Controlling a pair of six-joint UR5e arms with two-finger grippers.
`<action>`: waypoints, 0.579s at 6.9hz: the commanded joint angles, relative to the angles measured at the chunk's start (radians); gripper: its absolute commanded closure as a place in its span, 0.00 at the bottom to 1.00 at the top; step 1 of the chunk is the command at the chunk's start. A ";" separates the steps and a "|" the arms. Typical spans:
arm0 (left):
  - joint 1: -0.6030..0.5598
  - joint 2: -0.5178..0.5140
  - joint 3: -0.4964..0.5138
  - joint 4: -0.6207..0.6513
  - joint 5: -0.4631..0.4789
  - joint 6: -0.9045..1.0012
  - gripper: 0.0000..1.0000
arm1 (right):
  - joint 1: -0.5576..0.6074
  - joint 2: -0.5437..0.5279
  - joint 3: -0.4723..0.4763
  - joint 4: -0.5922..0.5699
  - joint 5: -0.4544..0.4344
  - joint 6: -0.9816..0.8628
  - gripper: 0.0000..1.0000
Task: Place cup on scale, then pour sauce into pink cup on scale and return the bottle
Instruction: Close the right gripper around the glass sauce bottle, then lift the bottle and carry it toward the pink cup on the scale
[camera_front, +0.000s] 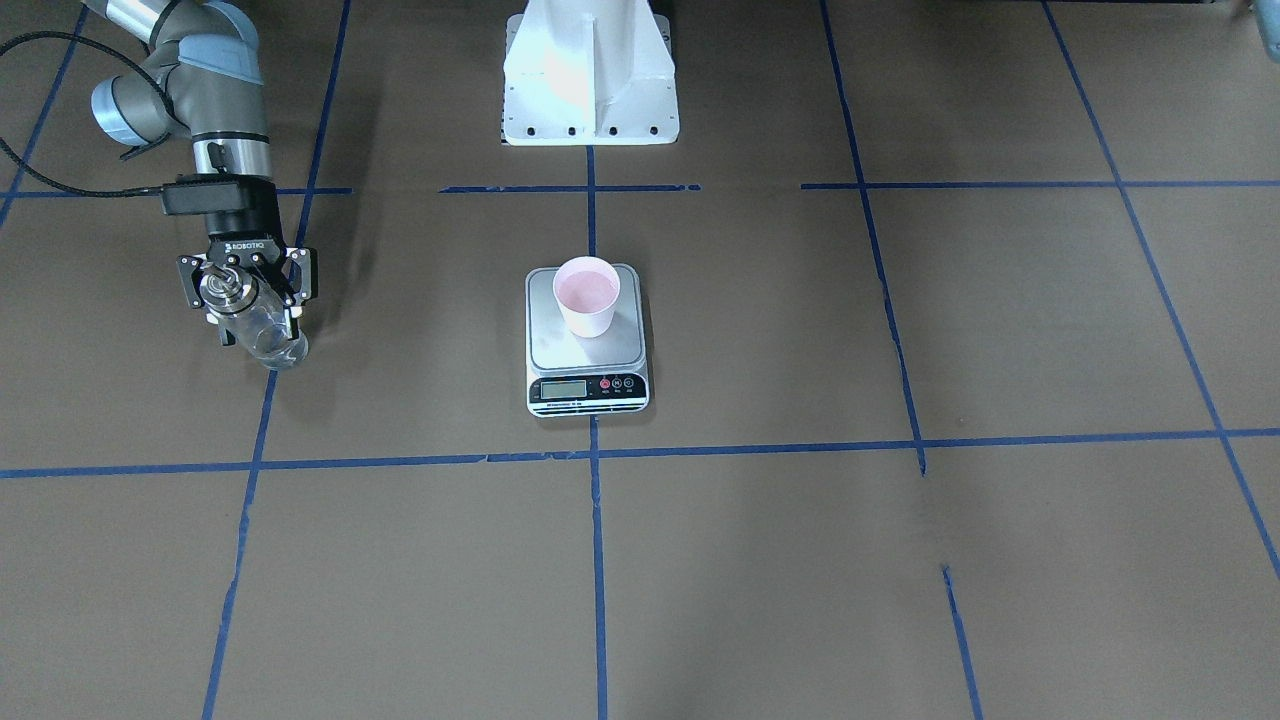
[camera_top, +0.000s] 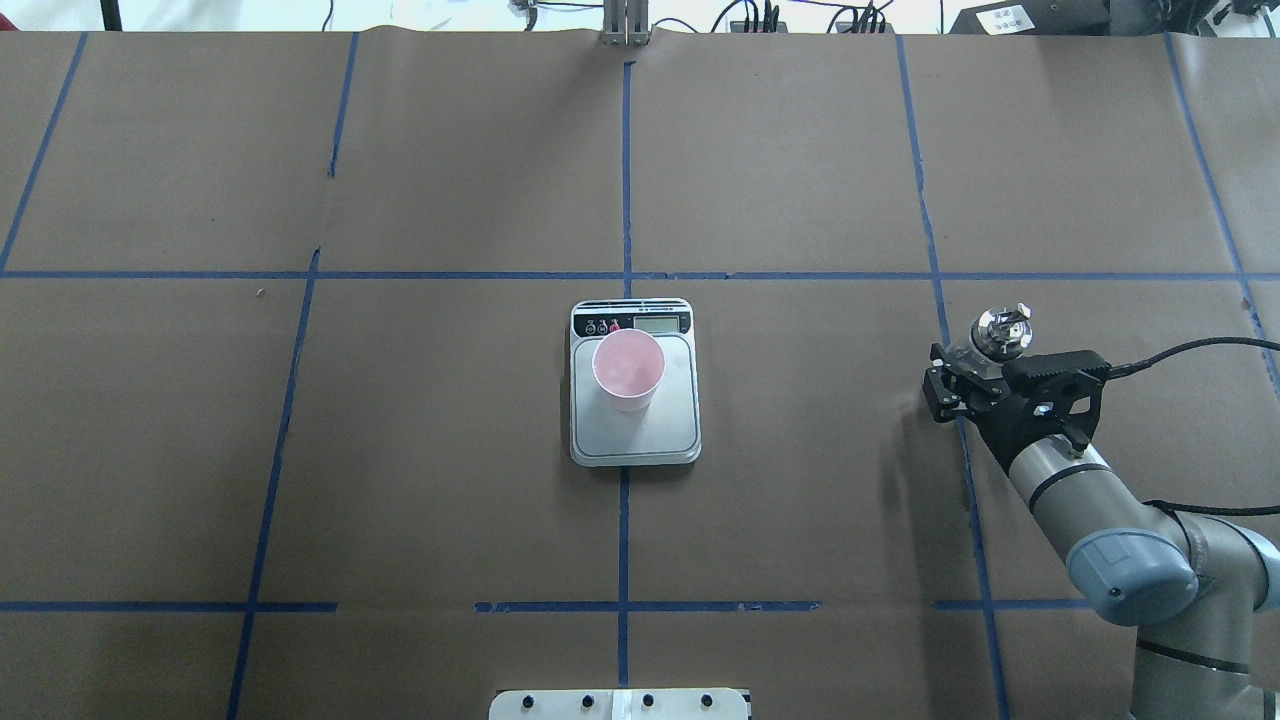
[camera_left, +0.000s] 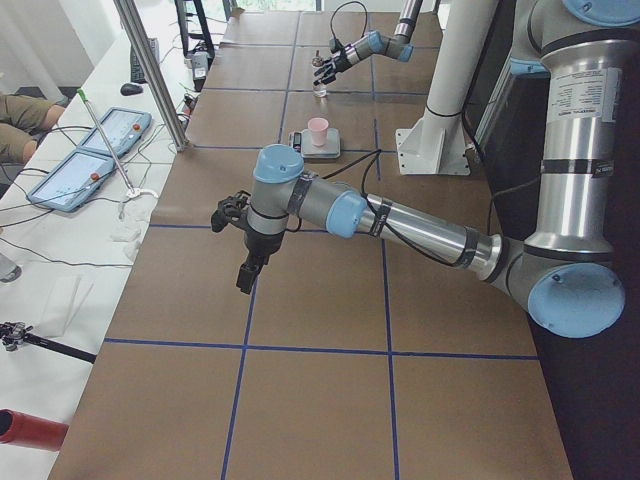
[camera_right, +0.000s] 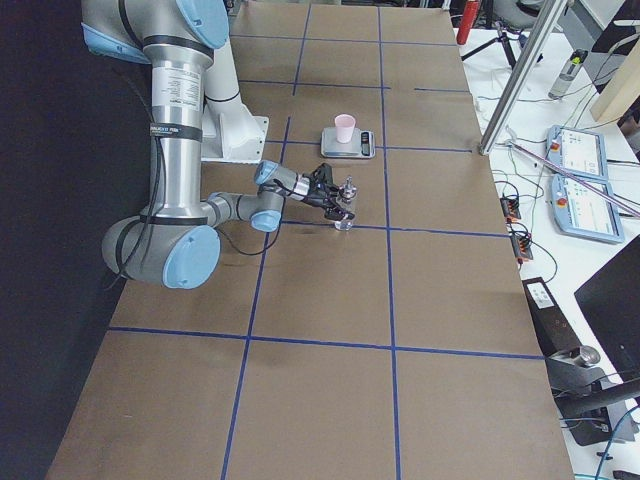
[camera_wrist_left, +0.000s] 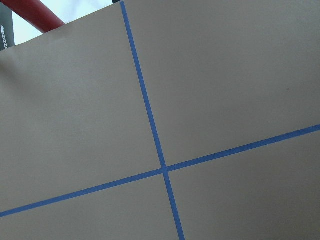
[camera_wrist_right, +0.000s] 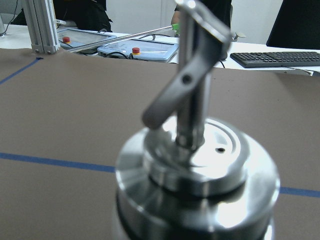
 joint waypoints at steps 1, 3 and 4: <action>-0.002 0.004 -0.027 0.012 -0.001 -0.001 0.00 | 0.023 -0.002 0.020 0.009 0.006 -0.004 1.00; -0.002 0.003 -0.030 0.012 0.001 0.000 0.00 | 0.086 0.000 0.084 0.003 0.071 -0.091 1.00; -0.002 0.007 -0.039 0.012 0.001 0.000 0.00 | 0.098 0.001 0.124 -0.030 0.072 -0.096 1.00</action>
